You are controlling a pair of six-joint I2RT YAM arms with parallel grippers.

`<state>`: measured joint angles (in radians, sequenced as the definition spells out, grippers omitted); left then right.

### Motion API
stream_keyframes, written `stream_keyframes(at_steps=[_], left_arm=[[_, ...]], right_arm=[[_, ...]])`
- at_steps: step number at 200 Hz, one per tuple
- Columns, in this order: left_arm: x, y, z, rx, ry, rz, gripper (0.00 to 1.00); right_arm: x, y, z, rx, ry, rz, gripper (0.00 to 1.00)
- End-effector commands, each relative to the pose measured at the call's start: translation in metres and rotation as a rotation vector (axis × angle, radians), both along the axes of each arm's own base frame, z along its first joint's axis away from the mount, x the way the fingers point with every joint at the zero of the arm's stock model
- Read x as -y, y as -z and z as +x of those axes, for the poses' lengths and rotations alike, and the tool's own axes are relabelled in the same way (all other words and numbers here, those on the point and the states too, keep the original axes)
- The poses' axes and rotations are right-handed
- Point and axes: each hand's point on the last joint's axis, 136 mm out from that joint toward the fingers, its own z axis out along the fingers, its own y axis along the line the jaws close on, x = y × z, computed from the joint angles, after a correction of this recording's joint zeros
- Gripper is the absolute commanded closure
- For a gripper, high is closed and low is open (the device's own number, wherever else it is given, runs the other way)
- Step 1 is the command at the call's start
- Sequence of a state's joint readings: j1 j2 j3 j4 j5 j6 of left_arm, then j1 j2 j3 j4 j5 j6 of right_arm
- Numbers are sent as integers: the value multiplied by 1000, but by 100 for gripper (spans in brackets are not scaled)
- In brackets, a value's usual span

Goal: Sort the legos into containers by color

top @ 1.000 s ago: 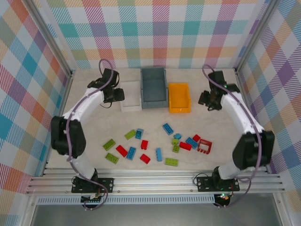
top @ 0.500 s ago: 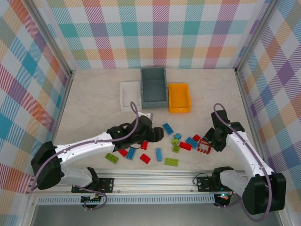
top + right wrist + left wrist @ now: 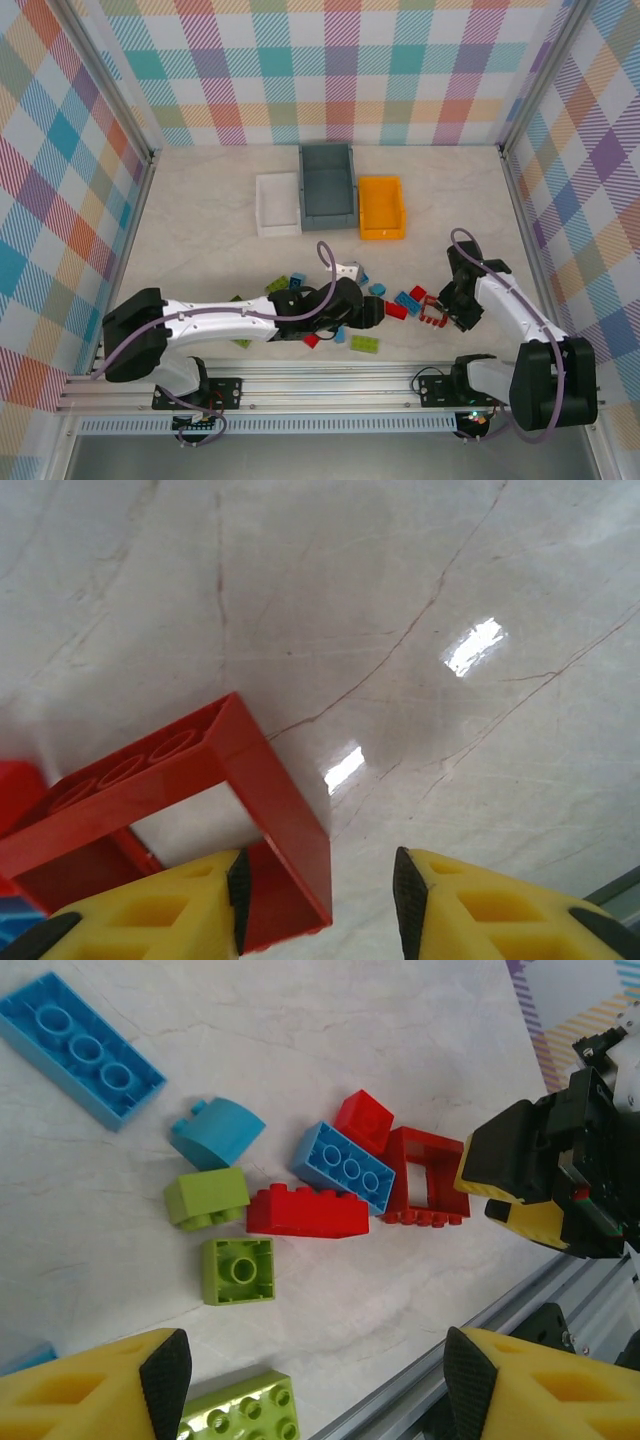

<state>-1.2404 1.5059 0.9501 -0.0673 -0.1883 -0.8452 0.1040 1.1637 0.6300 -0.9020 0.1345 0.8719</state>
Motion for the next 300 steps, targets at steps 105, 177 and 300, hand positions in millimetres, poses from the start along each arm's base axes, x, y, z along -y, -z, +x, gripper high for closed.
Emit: stream_keyframes(at_steps=[105, 177, 300], left_arm=[[2, -61, 13, 127, -32, -27, 31], [-77, -132, 75, 220, -238, 93, 30], [-102, -137, 90, 229, -314, 104, 30]], right_arm=[[18, -50, 51, 212, -98, -149, 100], [-84, -129, 180, 396, -462, -123, 100], [-120, -80, 288, 180, -123, -121, 100]])
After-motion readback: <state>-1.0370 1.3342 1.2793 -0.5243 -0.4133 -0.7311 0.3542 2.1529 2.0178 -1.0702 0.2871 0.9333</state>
